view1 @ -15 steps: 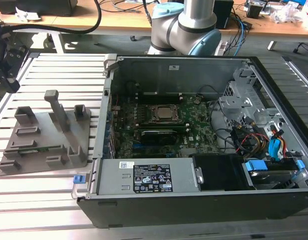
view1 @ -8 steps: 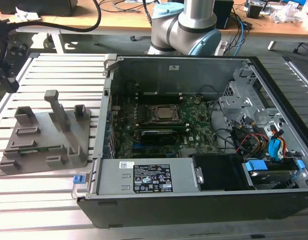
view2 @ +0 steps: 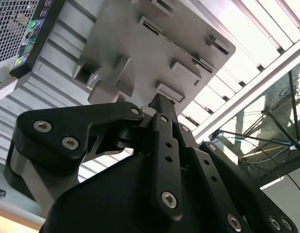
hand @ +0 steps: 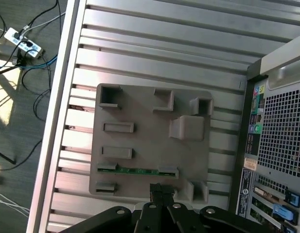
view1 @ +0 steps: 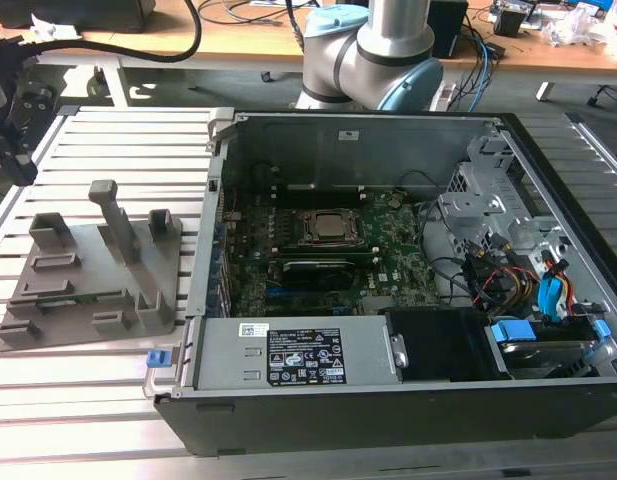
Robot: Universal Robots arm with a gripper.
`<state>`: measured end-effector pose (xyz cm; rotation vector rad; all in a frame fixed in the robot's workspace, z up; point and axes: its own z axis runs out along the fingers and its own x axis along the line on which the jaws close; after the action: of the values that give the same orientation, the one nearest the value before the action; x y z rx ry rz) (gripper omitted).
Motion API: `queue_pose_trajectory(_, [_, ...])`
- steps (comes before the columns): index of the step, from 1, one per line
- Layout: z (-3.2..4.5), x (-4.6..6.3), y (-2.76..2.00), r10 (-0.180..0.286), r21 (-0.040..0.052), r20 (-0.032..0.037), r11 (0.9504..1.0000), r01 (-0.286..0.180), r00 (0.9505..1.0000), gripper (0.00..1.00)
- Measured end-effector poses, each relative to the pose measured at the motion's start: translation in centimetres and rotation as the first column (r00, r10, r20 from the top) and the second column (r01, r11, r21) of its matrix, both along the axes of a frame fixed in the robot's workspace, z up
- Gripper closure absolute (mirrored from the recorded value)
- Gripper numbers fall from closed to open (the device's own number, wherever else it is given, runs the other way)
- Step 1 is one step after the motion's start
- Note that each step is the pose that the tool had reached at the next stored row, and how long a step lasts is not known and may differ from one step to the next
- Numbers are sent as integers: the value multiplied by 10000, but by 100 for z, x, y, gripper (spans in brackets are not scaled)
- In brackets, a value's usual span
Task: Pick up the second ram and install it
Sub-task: 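Pick up the second ram and move it above second insertion slot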
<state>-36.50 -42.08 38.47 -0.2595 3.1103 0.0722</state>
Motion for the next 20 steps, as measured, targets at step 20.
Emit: queue_pose_trajectory(20, [0, 0, 0, 1908, 0, 0, 9816, -1908, 9816, 89])
